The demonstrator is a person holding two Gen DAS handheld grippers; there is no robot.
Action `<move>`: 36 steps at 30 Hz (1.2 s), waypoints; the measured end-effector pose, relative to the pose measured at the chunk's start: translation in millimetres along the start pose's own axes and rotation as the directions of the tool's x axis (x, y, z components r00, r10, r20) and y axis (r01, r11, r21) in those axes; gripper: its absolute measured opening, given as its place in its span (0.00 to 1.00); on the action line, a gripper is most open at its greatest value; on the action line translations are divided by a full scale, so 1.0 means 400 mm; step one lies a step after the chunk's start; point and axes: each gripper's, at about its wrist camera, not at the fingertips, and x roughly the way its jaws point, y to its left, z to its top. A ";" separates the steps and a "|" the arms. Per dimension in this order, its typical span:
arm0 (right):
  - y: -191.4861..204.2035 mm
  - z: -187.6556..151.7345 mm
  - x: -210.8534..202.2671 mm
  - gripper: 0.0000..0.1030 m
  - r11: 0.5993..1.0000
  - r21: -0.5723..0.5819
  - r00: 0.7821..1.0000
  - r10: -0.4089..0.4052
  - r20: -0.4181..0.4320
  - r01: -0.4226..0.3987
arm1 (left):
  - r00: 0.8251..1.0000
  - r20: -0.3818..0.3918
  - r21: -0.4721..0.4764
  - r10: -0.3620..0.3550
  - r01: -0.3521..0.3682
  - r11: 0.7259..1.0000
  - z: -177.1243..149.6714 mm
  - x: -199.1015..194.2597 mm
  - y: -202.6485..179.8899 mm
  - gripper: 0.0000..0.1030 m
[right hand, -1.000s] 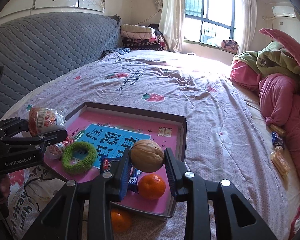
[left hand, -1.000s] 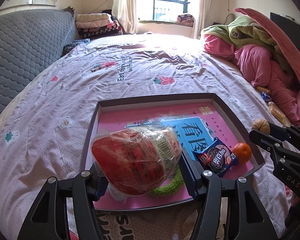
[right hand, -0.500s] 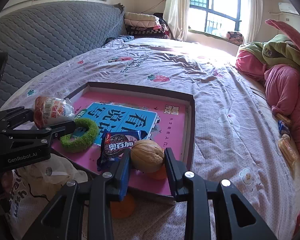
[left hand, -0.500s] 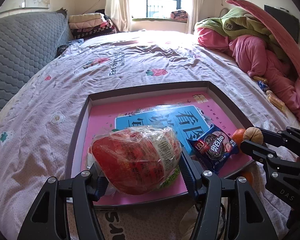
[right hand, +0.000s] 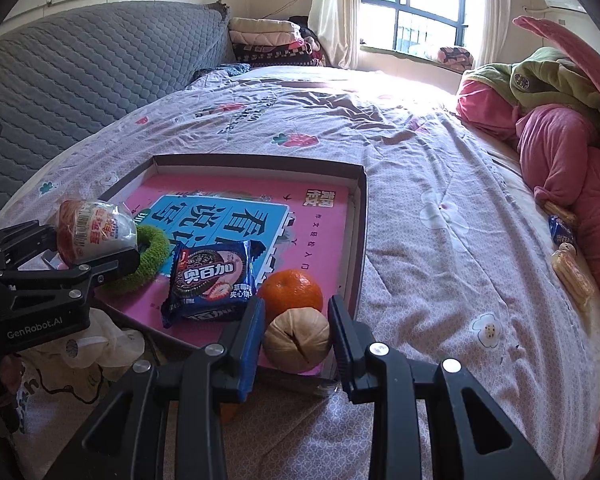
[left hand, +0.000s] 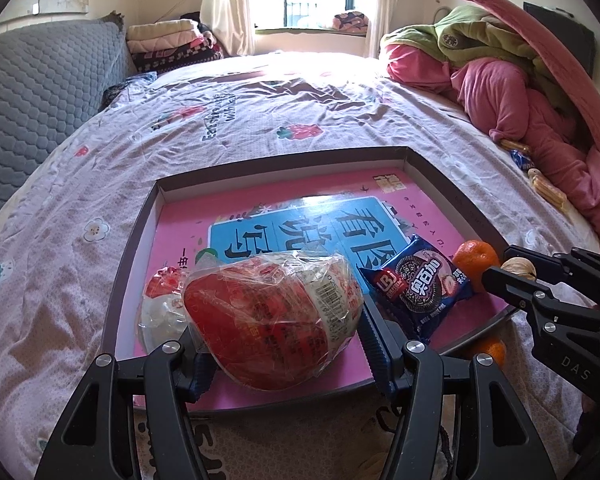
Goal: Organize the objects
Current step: 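Lower and release the walnut with right tool beside the oranges in the tray, then lower and release the red-white ball with left tool onto the green ring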
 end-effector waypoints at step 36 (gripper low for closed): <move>-0.001 0.006 -0.012 0.32 0.999 0.031 0.999 0.037 0.005 -0.037 | 1.000 -0.022 -0.039 0.001 -0.002 0.999 -0.001 0.026 0.010 0.68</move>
